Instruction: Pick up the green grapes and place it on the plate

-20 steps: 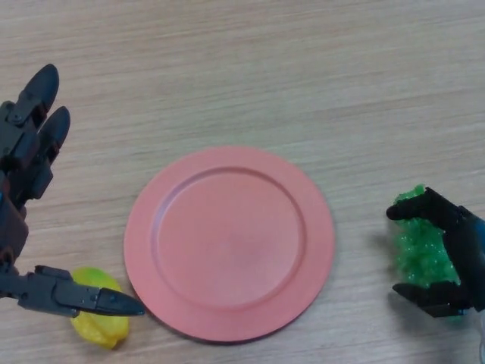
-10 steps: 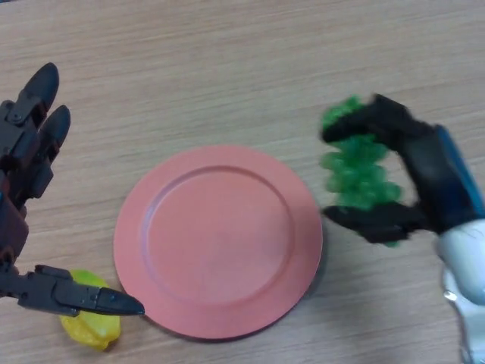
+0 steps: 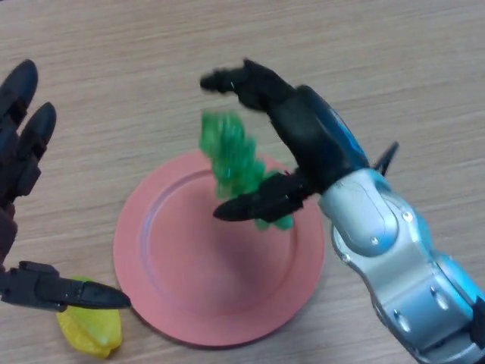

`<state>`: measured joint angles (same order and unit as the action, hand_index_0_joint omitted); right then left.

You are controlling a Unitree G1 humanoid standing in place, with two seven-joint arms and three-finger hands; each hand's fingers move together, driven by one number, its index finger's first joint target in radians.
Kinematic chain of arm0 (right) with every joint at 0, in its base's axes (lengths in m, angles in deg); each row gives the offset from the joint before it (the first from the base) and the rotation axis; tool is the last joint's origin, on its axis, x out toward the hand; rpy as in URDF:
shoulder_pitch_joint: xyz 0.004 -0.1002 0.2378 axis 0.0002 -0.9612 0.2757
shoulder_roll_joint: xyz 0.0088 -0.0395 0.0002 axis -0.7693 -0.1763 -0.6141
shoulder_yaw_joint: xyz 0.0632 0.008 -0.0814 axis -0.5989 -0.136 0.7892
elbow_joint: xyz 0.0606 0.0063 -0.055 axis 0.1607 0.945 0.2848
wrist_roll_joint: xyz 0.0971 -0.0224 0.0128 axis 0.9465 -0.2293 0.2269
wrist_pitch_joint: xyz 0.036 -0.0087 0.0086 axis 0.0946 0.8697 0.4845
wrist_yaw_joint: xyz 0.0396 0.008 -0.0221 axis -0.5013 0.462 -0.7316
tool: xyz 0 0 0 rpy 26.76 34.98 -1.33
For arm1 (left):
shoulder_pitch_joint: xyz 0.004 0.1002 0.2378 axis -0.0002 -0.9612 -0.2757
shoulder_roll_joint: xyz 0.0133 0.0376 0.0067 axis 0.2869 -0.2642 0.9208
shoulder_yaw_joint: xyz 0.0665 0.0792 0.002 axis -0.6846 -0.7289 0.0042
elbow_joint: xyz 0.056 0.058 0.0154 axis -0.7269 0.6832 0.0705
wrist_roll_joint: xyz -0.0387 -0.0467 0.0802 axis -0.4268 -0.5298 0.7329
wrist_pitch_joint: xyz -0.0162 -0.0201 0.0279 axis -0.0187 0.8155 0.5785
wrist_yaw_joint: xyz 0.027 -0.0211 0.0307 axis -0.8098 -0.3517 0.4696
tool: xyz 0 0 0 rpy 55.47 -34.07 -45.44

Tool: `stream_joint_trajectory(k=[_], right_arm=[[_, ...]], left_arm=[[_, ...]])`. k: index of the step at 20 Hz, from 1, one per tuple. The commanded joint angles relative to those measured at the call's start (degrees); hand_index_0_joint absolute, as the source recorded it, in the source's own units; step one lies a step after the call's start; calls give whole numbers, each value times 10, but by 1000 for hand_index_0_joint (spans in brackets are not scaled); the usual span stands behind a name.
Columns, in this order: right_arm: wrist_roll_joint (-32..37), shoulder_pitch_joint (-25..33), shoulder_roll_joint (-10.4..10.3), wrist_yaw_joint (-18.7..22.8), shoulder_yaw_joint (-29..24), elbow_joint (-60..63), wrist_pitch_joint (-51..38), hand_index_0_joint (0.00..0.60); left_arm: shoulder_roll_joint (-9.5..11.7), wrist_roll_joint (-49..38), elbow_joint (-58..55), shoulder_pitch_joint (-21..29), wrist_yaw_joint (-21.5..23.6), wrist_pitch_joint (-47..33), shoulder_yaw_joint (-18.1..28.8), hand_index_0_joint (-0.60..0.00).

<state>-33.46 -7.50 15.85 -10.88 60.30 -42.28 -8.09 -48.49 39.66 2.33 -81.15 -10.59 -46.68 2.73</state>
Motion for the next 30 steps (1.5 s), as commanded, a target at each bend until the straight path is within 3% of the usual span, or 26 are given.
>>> stream_joint_trajectory(k=[1,7,12,18,22,30], right_arm=[[-57,33,-6,-1,-25,-31,-74,0],[-44,-12,-6,-42,-83,-100,-86,0],[61,-110,-6,-107,-206,-288,1,0],[188,-227,2,-113,-290,-382,-17,0],[217,-269,16,-98,-291,-386,-56,0],[206,-281,12,-77,-245,-386,-64,0]], left_arm=[[23,-9,-25,8,2,-86,43,0],[27,-2,-39,17,8,-74,41,0],[41,6,-53,44,21,-51,30,0],[37,19,-75,39,28,-41,19,0],[35,26,-100,43,24,-22,5,0],[33,7,-120,37,18,7,21,0]])
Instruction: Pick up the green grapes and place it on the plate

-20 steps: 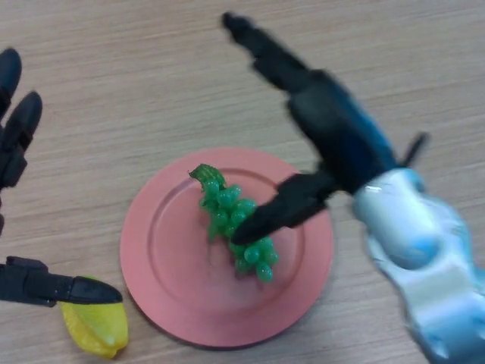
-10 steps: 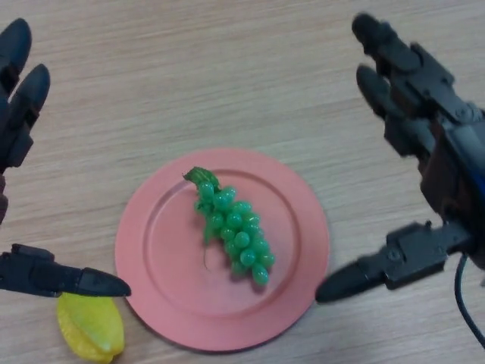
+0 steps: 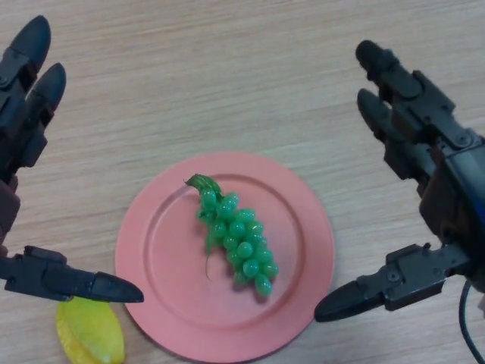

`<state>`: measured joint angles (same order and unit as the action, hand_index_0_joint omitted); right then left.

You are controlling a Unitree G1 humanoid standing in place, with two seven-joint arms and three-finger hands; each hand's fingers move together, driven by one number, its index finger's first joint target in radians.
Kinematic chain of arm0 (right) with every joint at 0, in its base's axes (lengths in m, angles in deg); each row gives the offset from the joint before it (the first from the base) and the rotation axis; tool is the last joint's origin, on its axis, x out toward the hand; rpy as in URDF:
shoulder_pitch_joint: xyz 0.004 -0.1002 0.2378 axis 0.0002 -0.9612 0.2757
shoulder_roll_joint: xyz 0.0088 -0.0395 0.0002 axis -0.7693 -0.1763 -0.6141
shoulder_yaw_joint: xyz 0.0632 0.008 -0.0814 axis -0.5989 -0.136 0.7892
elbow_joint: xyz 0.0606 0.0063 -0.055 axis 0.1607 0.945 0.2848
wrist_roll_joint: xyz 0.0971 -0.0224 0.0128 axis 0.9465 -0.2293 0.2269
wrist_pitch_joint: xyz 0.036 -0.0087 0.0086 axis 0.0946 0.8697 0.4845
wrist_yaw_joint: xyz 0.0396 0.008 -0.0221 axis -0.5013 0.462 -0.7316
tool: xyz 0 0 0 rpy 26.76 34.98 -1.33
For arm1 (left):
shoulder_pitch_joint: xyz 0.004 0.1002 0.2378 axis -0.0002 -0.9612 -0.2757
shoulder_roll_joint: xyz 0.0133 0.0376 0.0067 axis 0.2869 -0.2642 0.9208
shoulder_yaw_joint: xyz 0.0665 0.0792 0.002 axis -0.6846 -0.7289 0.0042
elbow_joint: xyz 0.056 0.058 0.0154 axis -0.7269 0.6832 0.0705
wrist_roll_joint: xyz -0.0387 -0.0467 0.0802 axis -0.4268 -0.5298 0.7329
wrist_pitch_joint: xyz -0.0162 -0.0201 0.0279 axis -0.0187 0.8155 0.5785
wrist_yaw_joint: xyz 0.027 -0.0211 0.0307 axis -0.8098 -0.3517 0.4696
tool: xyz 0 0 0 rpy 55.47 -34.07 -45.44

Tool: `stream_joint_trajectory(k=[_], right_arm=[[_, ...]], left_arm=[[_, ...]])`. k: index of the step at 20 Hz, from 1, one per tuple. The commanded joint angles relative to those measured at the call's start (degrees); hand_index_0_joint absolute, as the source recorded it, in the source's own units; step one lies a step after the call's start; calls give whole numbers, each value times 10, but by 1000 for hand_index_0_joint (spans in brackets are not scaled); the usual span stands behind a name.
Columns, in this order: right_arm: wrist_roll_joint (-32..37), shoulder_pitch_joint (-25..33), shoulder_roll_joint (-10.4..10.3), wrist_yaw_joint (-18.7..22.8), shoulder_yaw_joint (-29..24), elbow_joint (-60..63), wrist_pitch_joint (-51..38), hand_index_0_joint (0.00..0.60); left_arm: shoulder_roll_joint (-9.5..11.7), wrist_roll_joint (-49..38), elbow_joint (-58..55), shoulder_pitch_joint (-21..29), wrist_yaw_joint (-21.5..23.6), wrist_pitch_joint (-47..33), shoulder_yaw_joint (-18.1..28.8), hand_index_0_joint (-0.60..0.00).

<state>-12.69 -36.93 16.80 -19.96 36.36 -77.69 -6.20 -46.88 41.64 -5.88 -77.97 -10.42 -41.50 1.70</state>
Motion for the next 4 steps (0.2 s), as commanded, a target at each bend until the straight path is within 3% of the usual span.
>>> stream_joint_trajectory(k=[1,4], right_arm=[[-4,14,1,13,-4,-32,-82,0],[-6,15,-1,14,2,-32,-81,0]], left_arm=[[16,-13,-41,4,17,-43,31,0],[14,-11,-50,4,16,-36,26,0]])
